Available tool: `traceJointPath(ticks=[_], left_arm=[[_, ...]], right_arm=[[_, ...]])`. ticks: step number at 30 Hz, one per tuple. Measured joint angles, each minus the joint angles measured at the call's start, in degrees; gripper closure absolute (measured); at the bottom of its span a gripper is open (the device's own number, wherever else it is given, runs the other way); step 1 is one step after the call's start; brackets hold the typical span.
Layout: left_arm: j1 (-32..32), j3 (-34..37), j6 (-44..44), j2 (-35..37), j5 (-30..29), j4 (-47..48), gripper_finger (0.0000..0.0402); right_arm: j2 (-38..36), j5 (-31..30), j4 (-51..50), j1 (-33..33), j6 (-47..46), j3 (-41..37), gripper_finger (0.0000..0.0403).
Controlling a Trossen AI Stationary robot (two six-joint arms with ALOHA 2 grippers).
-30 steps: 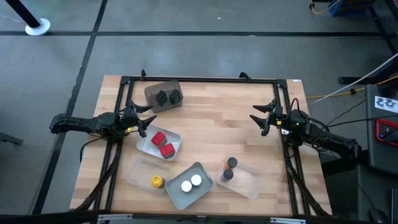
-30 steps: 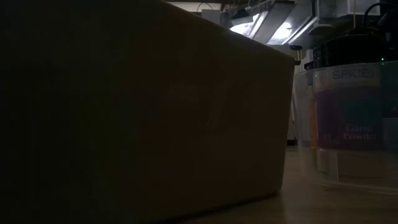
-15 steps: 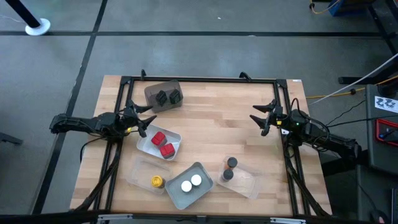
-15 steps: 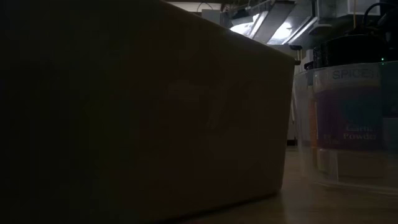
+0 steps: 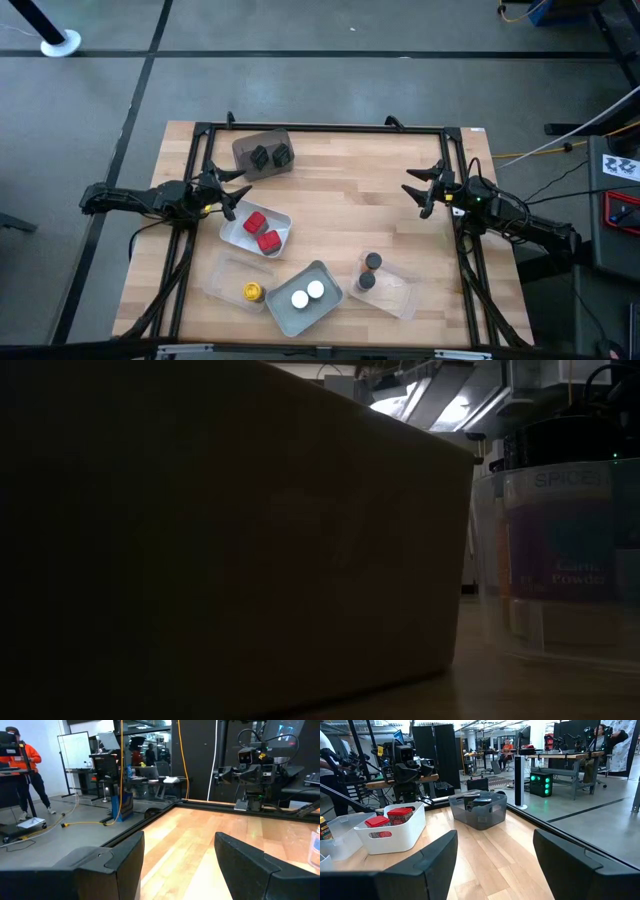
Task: Sort spices by type
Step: Return to Home Position
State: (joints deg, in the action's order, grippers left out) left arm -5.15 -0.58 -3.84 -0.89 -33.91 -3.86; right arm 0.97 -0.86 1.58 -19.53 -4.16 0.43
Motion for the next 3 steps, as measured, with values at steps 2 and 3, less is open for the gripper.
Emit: traceJointPath(ticks=[2,3], left_arm=[[0.0,0.0,0.0,0.0,0.0,0.0,0.0176],[0.0,0.0,0.0,0.0,0.0,0.0,0.0176]], right_arm=[[0.0,0.0,0.0,0.0,0.0,0.0,0.0143],[0.0,0.0,0.0,0.0,0.0,0.0,0.0143]])
